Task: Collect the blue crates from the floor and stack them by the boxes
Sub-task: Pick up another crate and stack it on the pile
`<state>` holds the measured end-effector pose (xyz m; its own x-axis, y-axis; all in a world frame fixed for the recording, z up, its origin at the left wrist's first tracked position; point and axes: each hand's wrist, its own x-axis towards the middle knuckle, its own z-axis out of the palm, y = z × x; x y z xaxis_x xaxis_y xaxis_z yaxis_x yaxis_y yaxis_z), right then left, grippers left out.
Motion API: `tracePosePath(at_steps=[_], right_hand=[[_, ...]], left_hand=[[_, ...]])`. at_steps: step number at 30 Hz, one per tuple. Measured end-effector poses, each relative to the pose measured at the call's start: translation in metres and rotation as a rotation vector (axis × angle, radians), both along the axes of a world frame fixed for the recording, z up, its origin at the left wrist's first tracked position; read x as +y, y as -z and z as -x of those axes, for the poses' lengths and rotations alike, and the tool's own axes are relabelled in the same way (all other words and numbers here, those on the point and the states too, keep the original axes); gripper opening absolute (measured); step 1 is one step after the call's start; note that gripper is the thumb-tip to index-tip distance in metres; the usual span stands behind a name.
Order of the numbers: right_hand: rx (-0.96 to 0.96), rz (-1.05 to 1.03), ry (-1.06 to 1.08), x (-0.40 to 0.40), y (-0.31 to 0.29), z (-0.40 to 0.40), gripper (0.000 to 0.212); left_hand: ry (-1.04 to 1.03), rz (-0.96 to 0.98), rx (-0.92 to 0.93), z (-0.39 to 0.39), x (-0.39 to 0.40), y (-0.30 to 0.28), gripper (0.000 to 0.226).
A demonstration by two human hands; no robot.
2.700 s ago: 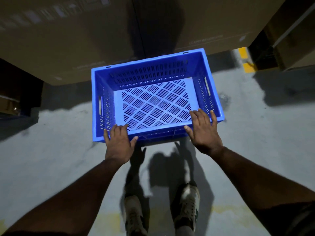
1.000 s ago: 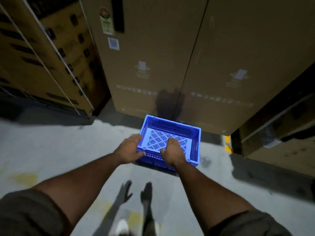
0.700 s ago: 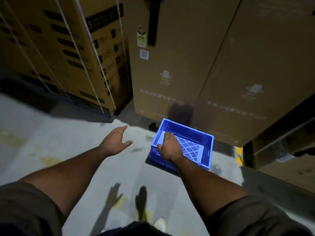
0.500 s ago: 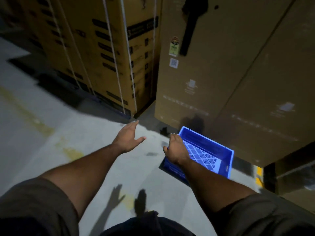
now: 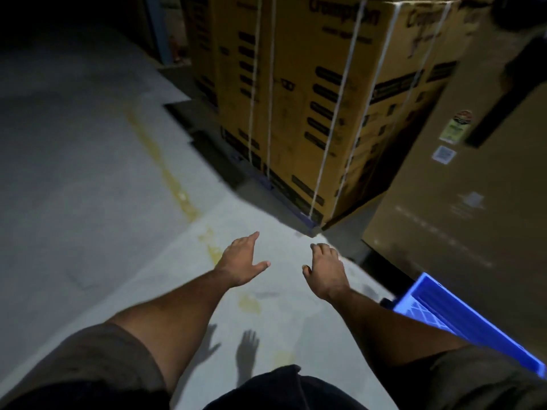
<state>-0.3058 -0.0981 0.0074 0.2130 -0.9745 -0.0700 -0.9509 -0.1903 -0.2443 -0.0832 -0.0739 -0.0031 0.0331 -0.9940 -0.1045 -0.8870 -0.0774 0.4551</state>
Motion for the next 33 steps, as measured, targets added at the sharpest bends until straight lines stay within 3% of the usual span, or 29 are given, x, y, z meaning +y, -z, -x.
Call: tracePosePath(at_steps=[14,26,33], right_hand=[[0.052,-0.104,-0.476,-0.048,0.025,-0.222,0.056],[0.015,-0.172,-0.856,-0.119,0.041,-0.426,0.054],[0.011,-0.227,-1.095,-0.105,0.037,-0.533,0.056]], left_hand=[[-0.518,-0.177,0.129,-0.205,0.06,0.028,0.086],[-1.029,-0.232,0.209,-0.339,0.083,0.019,0.091],[-1.263,-0.249,0.255,-0.383,0.114,0.028,0.087]])
